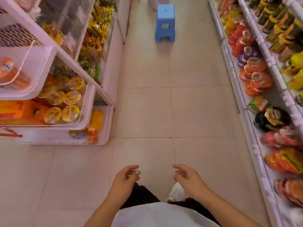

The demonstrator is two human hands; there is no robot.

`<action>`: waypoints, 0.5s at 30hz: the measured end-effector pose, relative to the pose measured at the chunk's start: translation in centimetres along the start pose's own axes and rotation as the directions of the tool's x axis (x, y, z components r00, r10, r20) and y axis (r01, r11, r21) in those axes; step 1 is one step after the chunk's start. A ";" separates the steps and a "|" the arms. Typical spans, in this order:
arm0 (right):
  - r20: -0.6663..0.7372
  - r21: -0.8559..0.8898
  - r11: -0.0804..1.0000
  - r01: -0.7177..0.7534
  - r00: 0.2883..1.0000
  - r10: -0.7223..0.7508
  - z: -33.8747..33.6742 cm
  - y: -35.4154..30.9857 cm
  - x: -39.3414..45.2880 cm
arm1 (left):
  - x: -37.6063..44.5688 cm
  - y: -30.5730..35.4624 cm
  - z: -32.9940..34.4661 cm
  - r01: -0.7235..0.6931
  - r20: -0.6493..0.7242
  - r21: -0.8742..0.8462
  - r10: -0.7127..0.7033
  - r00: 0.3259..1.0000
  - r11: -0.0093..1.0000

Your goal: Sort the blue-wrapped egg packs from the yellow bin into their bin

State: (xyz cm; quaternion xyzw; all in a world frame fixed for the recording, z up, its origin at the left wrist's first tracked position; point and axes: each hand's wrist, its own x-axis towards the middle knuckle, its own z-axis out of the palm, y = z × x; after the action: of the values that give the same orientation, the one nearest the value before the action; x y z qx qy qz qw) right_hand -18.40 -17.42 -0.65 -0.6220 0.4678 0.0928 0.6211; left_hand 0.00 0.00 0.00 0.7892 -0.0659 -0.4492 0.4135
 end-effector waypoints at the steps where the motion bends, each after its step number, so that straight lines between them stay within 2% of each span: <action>1: 0.000 -0.018 1.000 0.002 1.000 -0.002 -0.3 0.2 0.6 | 0.6 0.0 0.5 -0.015 0.001 0.007 0.015 1.000 1.000; 8: 0.017 -0.122 0.991 -0.060 0.998 0.062 -2.8 -4.1 5.9 | 4.2 3.8 0.4 0.039 0.087 0.017 -0.040 0.995 0.999; 11: -0.023 -0.134 0.989 -0.062 0.998 0.060 -3.0 -7.3 9.6 | 8.2 5.8 -1.2 0.040 0.109 0.021 -0.042 0.993 0.999; 15: -0.108 -0.066 0.996 -0.062 0.993 0.054 -3.2 -12.9 14.0 | 14.4 10.2 -4.3 0.042 0.121 0.028 -0.045 0.992 0.999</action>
State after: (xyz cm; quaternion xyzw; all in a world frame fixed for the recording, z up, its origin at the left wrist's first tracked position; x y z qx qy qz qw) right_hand -3.22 -29.41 -0.90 -0.6334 0.5146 0.0938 0.5702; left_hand 14.46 -10.93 -1.08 0.7670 -0.0795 -0.5043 0.3887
